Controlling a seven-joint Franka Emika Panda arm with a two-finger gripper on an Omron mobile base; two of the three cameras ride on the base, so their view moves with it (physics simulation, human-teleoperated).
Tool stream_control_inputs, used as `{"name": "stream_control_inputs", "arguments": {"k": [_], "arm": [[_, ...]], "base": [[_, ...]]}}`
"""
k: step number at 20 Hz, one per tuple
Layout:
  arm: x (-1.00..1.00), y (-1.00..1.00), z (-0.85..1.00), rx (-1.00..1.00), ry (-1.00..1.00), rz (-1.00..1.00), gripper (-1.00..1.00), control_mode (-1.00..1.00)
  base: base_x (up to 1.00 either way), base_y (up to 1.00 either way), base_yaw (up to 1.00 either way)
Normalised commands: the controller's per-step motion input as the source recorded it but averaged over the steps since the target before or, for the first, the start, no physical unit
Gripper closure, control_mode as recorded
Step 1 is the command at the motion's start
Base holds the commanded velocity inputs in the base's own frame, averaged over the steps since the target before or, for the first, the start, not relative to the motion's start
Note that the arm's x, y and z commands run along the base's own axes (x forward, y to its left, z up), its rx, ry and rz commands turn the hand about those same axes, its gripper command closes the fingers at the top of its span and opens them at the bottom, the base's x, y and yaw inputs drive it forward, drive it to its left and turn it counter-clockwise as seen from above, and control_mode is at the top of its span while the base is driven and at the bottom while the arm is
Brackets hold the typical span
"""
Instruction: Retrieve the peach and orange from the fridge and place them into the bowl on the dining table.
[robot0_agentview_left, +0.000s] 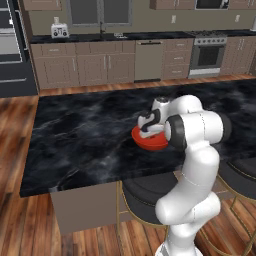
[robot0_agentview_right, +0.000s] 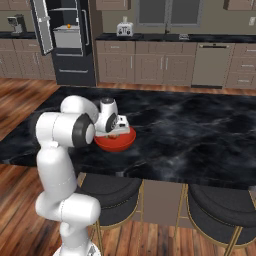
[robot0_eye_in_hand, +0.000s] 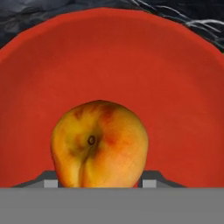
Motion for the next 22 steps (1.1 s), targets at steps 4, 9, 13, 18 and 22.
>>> {"name": "stream_control_inputs", "arguments": {"k": [4, 9, 13, 18, 22], "arm": [[0.46, 0.0, -0.36, 0.0, 0.0, 0.0, 1.0, -1.0], [0.46, 0.0, -0.36, 0.0, 0.0, 0.0, 1.0, -1.0], [0.37, 0.0, -0.33, 0.0, 0.01, 0.0, 1.0, -1.0], [0.07, 0.0, -0.26, 0.0, 0.0, 0.0, -1.0, -1.0], [-0.31, -0.03, -0.01, 0.0, 0.0, 0.0, -1.0, -1.0]], "base": [[0.0, 0.0, 0.0], [0.0, 0.0, 0.0], [0.0, 0.0, 0.0], [0.0, 0.0, 0.0], [0.0, 0.0, 0.0]]}}
